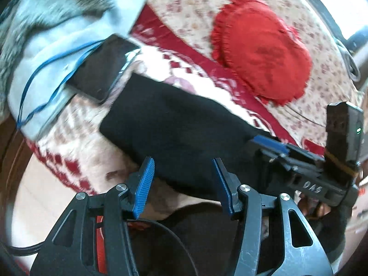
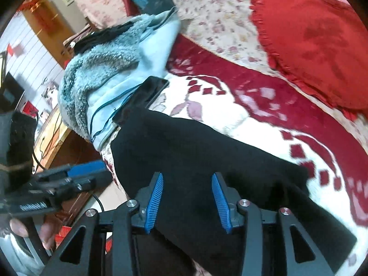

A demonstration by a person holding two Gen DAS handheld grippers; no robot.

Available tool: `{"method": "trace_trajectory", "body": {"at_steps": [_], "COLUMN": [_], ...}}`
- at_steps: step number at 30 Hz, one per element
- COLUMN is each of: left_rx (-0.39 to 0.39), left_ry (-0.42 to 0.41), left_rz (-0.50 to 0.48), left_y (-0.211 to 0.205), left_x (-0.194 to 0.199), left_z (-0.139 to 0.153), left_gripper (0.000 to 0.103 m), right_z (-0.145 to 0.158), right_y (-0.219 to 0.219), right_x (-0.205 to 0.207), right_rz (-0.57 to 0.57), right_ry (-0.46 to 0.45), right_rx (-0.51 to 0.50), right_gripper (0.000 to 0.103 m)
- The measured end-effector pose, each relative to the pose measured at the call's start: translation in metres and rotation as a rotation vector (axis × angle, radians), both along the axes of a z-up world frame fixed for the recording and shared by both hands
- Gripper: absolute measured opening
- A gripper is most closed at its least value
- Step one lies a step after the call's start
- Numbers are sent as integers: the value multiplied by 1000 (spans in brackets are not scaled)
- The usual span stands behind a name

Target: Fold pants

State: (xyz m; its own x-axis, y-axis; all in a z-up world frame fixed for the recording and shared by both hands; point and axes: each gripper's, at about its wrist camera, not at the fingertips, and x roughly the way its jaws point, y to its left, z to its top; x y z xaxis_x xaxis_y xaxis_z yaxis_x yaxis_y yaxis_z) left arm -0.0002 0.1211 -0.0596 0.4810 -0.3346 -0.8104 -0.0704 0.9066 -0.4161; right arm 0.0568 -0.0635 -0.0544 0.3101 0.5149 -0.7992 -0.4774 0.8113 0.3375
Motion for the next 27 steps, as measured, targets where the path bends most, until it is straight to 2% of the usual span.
{"method": "trace_trajectory", "body": {"at_steps": [10,17,21,27], "left_rx": [-84,-109,-126,-140], "left_ry": [49,63,69,77], "left_rz": [128,146,161,171], "left_y": [27,23,24,25], "left_x": [3,13,17,23], "left_z": [-29,-43,-51,-57], "left_gripper": [51,51,59,60], "right_z": [-7,-15,-20,-32], "right_y": [48,93,116,144], "right_x": [40,65,72,87], "right_rz": [69,164,236,332], "right_ry": [-12,-21,-40,-36], "right_rx": [-28,-62,-85,-125], "right_gripper": [48,50,52,53]}}
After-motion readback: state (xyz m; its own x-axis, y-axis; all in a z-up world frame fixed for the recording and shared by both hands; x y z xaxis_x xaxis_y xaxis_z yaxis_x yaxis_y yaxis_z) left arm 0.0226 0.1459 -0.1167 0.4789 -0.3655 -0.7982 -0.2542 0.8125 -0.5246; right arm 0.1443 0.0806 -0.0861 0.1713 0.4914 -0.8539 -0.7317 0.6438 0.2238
